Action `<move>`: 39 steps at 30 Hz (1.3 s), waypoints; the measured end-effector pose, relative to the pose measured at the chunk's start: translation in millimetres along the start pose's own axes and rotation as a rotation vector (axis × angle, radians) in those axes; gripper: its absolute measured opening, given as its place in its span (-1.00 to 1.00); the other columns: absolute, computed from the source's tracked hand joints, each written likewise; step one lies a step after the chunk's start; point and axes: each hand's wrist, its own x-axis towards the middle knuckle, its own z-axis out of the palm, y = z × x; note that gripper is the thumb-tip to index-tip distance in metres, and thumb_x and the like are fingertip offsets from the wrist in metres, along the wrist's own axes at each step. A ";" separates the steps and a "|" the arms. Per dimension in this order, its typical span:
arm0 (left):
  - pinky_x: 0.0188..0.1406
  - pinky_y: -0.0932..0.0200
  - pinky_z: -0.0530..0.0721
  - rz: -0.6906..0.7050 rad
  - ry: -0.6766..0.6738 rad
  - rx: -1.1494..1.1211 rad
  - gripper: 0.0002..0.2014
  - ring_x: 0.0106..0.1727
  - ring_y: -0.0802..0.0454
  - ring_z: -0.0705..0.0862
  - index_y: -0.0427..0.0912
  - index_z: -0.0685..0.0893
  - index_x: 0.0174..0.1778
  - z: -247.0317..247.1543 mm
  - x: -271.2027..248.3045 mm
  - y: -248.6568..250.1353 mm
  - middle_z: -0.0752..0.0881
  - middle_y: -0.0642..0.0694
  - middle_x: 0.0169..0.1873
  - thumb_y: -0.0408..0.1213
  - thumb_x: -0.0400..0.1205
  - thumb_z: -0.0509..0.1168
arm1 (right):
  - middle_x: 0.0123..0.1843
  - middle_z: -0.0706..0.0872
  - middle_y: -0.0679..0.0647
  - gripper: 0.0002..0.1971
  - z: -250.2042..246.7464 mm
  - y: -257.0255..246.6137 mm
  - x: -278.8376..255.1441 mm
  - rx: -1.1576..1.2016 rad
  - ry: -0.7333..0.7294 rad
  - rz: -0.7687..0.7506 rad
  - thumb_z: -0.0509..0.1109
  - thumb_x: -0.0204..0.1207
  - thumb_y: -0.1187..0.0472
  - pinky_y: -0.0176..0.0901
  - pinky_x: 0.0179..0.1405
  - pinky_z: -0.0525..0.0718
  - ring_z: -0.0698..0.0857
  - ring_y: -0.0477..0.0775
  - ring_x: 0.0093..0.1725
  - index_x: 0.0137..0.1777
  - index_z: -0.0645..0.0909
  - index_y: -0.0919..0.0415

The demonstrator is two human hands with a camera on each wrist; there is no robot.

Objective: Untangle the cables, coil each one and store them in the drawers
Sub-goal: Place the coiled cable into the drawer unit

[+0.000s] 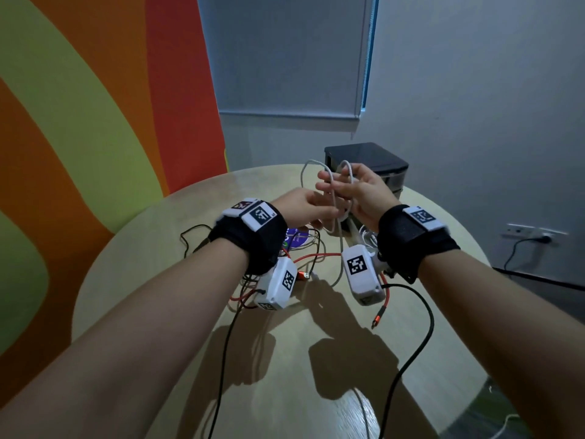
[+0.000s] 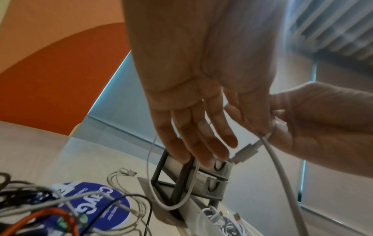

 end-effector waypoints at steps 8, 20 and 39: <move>-0.49 0.21 0.51 -0.039 0.111 -0.136 -0.78 -0.48 0.05 0.64 -0.16 0.51 -0.20 13.1 1.8 -7.8 0.72 -0.14 -0.31 -0.33 0.73 0.06 | -0.12 0.73 0.15 -0.88 -20.3 7.6 -2.6 -0.303 0.093 0.063 0.19 0.68 0.25 -0.17 -0.28 0.64 0.78 -0.09 -0.37 -0.09 0.50 0.21; -0.06 0.12 0.60 -0.080 0.668 0.065 -0.62 -0.01 -0.16 0.68 -0.26 0.45 0.36 0.3 9.1 1.7 0.69 -0.22 0.06 -0.17 0.67 0.20 | -0.46 0.34 -0.06 -0.60 -22.3 29.7 -10.2 -0.543 0.232 0.146 -0.05 0.69 -0.16 -0.32 -0.64 0.17 0.26 -0.16 -0.66 -0.25 0.41 0.03; 0.53 -0.34 -0.06 -0.116 0.350 0.663 -0.64 0.63 -0.28 -0.27 -0.05 0.50 0.36 48.3 3.9 -16.6 -0.12 -0.30 0.64 0.00 0.70 0.12 | -0.67 0.19 -0.15 -0.62 -6.3 -6.4 -14.9 -0.237 0.001 0.040 0.05 0.67 0.08 -0.45 -0.76 0.03 0.10 -0.18 -0.73 -0.38 0.42 0.14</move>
